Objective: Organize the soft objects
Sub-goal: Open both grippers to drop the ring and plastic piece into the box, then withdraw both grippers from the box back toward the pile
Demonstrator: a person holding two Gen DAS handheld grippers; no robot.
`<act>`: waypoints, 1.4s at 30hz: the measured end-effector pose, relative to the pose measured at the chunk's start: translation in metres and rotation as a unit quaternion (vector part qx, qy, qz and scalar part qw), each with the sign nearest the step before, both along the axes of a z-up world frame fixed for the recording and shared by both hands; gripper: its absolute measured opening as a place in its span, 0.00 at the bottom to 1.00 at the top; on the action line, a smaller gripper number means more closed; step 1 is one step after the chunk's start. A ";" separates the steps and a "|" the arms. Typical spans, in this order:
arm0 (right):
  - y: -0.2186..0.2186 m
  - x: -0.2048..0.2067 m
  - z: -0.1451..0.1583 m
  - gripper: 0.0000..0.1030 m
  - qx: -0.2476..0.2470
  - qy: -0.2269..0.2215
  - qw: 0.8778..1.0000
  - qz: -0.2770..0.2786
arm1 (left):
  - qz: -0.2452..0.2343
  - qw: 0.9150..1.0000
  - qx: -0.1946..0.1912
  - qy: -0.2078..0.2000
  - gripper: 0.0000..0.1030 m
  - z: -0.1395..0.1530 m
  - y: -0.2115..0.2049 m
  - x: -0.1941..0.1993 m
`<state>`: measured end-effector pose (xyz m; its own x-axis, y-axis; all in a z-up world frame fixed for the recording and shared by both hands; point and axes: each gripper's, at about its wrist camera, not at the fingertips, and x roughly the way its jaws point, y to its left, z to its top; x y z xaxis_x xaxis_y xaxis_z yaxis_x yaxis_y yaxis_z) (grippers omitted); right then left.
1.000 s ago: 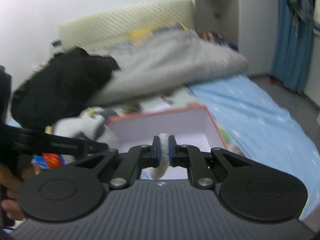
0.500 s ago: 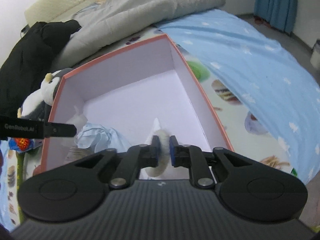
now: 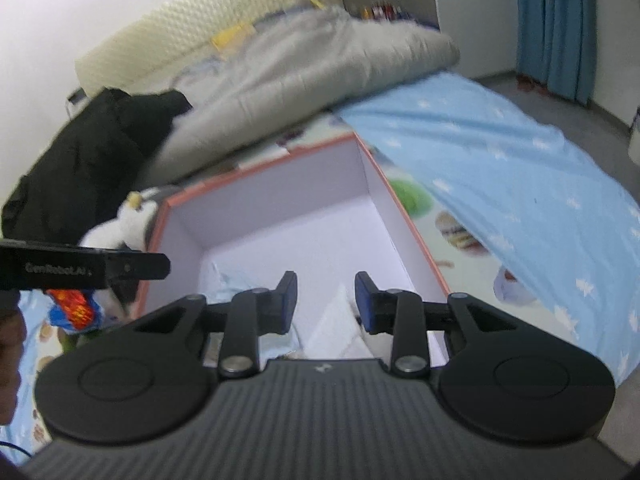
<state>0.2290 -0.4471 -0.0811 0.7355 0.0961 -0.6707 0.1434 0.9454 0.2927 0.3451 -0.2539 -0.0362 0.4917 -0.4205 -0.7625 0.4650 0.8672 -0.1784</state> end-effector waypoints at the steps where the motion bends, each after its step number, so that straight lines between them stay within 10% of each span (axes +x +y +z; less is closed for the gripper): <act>1: 0.001 -0.003 0.005 0.34 -0.002 -0.009 1.000 0.001 | 0.000 1.000 -0.004 -0.007 0.38 0.004 0.003 -0.005; 20: 0.087 -0.075 0.056 0.34 -0.031 -0.137 0.987 0.082 | 0.050 0.991 -0.032 -0.119 0.38 0.043 0.113 -0.107; 42: 0.156 -0.136 0.020 0.34 -0.030 -0.125 0.985 0.117 | 0.136 0.987 -0.052 -0.071 0.38 -0.021 0.188 -0.191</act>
